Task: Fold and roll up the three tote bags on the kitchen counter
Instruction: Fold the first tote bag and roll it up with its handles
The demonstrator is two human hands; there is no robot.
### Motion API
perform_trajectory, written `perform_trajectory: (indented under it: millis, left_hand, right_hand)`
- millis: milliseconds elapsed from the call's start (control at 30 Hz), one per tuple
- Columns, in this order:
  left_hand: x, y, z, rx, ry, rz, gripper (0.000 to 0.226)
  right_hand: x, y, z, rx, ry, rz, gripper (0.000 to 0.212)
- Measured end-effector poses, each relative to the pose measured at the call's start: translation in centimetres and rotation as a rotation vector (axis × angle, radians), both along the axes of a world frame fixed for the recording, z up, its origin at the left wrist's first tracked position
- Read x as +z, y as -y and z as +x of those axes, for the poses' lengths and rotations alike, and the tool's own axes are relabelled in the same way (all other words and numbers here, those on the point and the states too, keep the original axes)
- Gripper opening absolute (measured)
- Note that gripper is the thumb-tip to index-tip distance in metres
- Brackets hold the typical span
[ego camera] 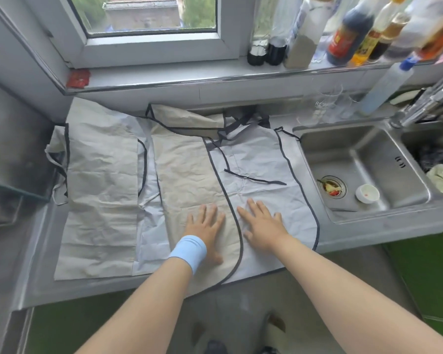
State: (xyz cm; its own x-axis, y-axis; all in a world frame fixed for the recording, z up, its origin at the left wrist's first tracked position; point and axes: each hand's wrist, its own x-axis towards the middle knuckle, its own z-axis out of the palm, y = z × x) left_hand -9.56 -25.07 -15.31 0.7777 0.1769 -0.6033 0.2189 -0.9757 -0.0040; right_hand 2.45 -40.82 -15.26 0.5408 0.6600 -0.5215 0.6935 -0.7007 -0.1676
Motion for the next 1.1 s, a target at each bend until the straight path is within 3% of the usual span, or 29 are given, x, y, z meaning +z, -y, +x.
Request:
perform_trajectory:
  millis: [67,133,200,267,467,567,667,733,867,967,1100]
  left_hand:
    - [0.8,0.4,0.9,-0.023,0.042,0.032,0.114]
    - [1.7,1.6,2.3,0.056,0.193,-0.020,0.083]
    - [2.3,3.3,4.1,0.153,0.287,-0.097,0.057]
    - [2.6,5.7,5.9,0.213,0.281,-0.157,0.046]
    - [1.9,10.4,8.2,0.264,0.135,-0.159,0.050]
    - [1.5,10.6,8.2,0.279,0.140,-0.135,0.052]
    - [1.7,10.3,7.8,0.301,0.138,-0.185,0.057]
    - [2.1,9.9,7.5,0.385,0.171,-0.294,0.062]
    - [4.6,8.6,7.2,0.802,0.344,-0.719,0.050]
    - [8.3,6.6,6.9,1.118,0.420,-1.030,0.031]
    - [12.1,2.7,5.2,1.379,0.343,-1.327,0.042]
  right_hand:
    - [0.6,0.8,1.0,-0.047,-0.003,0.132,0.063]
    - [1.1,2.4,2.5,-0.148,0.063,0.245,0.057]
    - [1.0,4.7,4.1,-0.269,0.125,0.252,0.052]
    - [0.8,7.2,5.9,-0.392,0.131,0.181,0.051]
    - [0.0,9.9,7.8,-0.654,0.041,0.106,0.075]
    - [0.0,9.7,7.9,-0.709,0.023,0.077,0.065]
    - [0.5,9.7,8.1,-0.639,0.050,0.023,0.030]
    - [1.4,9.4,8.0,-0.612,-0.003,0.065,0.017]
    - [4.0,6.8,7.3,-0.564,-0.347,0.416,0.028]
    - [6.8,3.2,6.2,-0.383,-0.388,0.556,0.030]
    - [9.7,-1.7,3.4,-0.170,-0.478,0.620,0.023]
